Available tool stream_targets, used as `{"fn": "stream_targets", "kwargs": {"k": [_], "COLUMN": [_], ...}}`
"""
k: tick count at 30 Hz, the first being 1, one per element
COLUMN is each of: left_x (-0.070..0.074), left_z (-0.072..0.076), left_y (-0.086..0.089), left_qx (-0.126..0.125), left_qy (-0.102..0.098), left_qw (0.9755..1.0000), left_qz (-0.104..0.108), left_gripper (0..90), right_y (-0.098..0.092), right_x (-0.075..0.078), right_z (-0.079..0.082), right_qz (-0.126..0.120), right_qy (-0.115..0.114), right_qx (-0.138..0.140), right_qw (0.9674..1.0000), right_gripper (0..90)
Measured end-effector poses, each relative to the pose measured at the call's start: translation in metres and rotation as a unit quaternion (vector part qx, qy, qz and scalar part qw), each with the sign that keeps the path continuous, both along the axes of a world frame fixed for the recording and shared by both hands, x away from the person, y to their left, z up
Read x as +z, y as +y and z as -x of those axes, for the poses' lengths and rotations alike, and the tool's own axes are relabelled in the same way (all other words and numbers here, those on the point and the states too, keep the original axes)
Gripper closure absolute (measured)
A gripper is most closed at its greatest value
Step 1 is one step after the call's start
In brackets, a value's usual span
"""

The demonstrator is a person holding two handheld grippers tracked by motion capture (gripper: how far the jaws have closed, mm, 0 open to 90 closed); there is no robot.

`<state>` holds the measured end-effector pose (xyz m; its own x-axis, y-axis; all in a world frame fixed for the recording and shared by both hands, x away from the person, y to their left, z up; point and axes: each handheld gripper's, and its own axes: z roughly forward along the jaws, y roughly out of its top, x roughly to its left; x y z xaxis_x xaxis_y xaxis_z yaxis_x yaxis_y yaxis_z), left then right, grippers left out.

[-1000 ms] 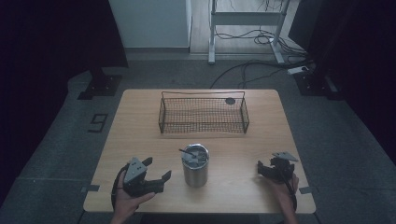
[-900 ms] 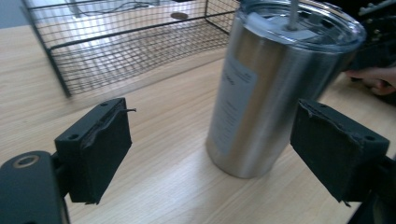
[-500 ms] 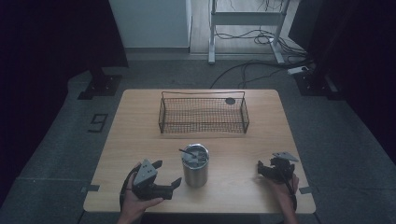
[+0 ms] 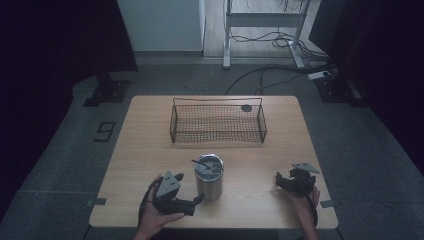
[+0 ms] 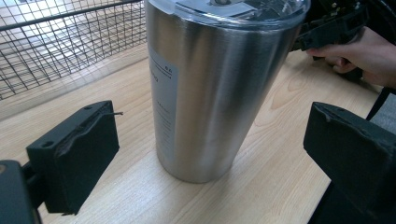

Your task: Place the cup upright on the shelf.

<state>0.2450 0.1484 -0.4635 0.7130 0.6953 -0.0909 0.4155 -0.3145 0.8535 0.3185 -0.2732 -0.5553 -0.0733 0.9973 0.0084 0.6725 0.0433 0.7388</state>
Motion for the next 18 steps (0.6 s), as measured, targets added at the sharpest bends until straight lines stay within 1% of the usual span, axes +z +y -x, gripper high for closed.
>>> {"fn": "stream_targets", "kwargs": {"k": [2, 5, 7, 8, 9, 11, 14, 15, 18], "left_x": [-0.001, -0.001, -0.001, -0.001, -0.002, -0.003, -0.005, -0.007, -0.009], "left_z": [-0.002, -0.006, -0.009, -0.009, -0.012, -0.015, -0.018, -0.020, -0.023], "left_y": [-0.002, -0.008, -0.015, -0.015, -0.021, -0.025, -0.029, -0.032, -0.035], "left_qx": [0.000, 0.005, 0.002, 0.002, 0.003, 0.010, 0.013, 0.016, 0.015], "left_qy": [0.003, 0.004, 0.001, 0.001, 0.001, 0.002, 0.001, 0.003, 0.003], "left_qw": [1.0000, 1.0000, 1.0000, 1.0000, 1.0000, 0.9999, 0.9999, 0.9998, 0.9997], "left_qz": [0.002, -0.004, -0.004, -0.004, -0.004, -0.006, -0.009, -0.013, -0.018], "left_gripper": [3.5, 4.0, 3.7, 3.6, 3.7, 3.8, 4.6, 4.8, 4.5], "right_y": [0.000, 0.000, 0.000, 0.000, 0.000, 0.000, 0.000, 0.000, 0.000], "right_x": [0.000, 0.000, 0.000, 0.000, 0.000, 0.000, 0.000, 0.000, 0.000], "right_z": [0.000, 0.000, 0.000, 0.000, 0.000, 0.000, 0.000, 0.000, 0.000], "right_qz": [0.000, -0.001, -0.002, -0.002, -0.002, -0.002, -0.002, -0.002, -0.002], "right_qy": [0.000, 0.000, 0.000, 0.000, 0.000, 0.000, 0.000, 0.000, 0.001], "right_qx": [0.000, 0.001, 0.001, 0.001, 0.001, 0.001, 0.001, 0.001, 0.001], "right_qw": [1.0000, 1.0000, 1.0000, 1.0000, 1.0000, 1.0000, 1.0000, 1.0000, 1.0000], "right_gripper": [13.3, 13.3, 13.3, 13.3, 13.3, 13.3, 13.3, 13.3, 13.3]}}
